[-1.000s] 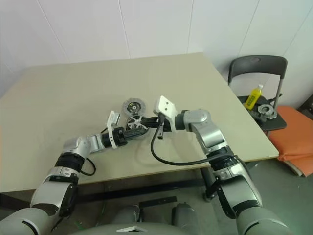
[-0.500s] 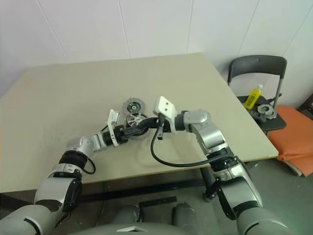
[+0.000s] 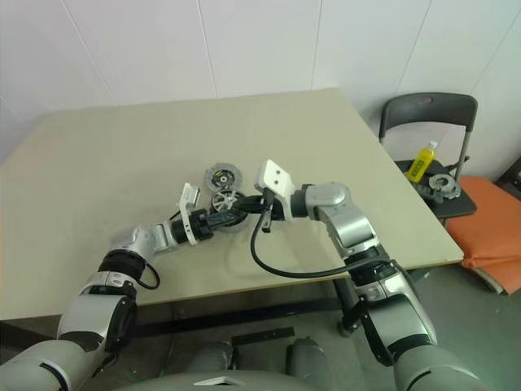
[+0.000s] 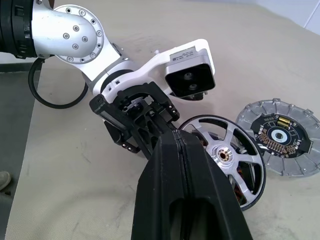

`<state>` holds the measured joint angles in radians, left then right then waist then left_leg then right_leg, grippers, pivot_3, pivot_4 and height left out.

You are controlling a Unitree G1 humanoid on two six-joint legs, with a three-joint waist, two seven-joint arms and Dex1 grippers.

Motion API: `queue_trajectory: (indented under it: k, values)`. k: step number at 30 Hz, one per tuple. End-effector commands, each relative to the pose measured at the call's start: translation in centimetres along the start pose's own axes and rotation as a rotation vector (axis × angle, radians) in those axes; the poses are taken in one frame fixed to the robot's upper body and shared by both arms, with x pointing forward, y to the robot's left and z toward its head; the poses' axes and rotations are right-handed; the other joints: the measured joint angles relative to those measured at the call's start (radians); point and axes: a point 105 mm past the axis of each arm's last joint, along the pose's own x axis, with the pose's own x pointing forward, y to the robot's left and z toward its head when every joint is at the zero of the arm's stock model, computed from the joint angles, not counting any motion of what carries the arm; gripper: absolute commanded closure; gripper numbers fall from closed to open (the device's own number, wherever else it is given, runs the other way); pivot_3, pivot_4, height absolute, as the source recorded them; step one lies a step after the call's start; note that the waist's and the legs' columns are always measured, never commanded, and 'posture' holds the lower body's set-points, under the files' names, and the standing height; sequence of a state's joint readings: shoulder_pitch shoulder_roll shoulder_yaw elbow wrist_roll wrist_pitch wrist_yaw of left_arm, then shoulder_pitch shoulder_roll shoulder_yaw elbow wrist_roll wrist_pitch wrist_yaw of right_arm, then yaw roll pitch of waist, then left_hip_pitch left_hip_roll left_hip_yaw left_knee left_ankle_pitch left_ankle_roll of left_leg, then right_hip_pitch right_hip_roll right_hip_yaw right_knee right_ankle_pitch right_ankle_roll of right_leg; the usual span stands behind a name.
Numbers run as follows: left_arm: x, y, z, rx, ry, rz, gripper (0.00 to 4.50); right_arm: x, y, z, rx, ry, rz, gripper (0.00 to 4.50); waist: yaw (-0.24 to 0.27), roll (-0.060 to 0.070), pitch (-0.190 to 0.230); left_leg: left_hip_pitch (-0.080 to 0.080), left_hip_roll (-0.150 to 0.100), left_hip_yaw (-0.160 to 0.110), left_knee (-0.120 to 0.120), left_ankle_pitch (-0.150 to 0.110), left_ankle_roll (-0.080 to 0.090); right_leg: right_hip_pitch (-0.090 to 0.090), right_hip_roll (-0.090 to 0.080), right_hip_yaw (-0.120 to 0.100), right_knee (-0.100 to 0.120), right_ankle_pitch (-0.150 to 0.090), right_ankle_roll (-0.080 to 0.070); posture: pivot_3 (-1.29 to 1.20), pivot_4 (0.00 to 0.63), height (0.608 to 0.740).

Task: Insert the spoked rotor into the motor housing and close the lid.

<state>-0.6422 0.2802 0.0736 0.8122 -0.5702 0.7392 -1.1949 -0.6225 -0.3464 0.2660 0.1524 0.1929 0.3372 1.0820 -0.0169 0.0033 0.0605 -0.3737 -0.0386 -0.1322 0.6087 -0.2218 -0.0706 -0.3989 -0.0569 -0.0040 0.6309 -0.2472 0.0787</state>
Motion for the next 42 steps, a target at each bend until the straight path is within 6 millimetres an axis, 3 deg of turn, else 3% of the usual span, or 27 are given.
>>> queue_trajectory:
  k: [1, 14, 21, 30, 35, 42]
  values:
    - [0.1, -0.3, 0.7, 0.011, -0.002, 0.000, 3.95, -0.2, -0.1, 1.5, -0.039, -0.044, -0.006, 4.50, 0.000, 0.000, 0.000, 0.000, 0.000, 0.000, 0.000, 0.000, 0.000, 0.000, 0.000, 0.000, 0.000, 0.000, 0.000, 0.00, 0.000, 0.740]
    - [0.0, 0.0, 0.6, 0.006, -0.002, 0.019, 3.95, -0.2, -0.3, 1.4, -0.046, -0.042, -0.013, 4.50, -0.001, 0.000, 0.000, 0.001, 0.000, 0.000, 0.002, 0.000, 0.000, 0.001, 0.000, 0.000, 0.001, 0.000, 0.000, 0.00, 0.000, 0.740]
    - [-0.1, 0.0, 1.0, -0.022, 0.040, 0.077, 2.04, -0.3, -0.6, 1.5, -0.053, -0.041, -0.023, 4.50, -0.001, 0.000, 0.000, 0.002, 0.000, -0.001, 0.003, 0.000, 0.000, 0.003, 0.000, 0.000, 0.001, 0.000, 0.001, 0.00, 0.000, 0.740]
    - [-1.0, -4.3, 3.8, 0.105, 0.161, 0.067, 2.04, -0.3, -0.8, 1.2, -0.053, -0.030, -0.025, 4.50, -0.009, -0.001, 0.000, 0.000, 0.001, -0.001, 0.002, 0.000, 0.000, 0.000, 0.001, 0.000, 0.002, 0.001, 0.002, 0.00, 0.000, 0.740]
    - [-2.0, -6.6, 4.8, 0.058, 0.185, 0.031, 2.04, -0.1, -0.9, 1.1, -0.055, -0.028, -0.024, 4.50, -0.021, -0.001, 0.000, 0.000, 0.001, -0.001, 0.002, 0.000, 0.000, 0.001, 0.001, 0.000, 0.001, 0.001, 0.002, 0.00, 0.000, 0.740]
    - [-3.7, -6.0, 4.9, -0.022, 0.178, 0.073, 2.04, 0.0, -1.1, 1.0, -0.066, -0.026, -0.032, 4.50, -0.031, -0.001, 0.000, 0.001, 0.001, -0.001, 0.002, 0.000, 0.000, 0.001, 0.001, 0.000, 0.002, 0.001, 0.001, 0.00, 0.000, 0.740]
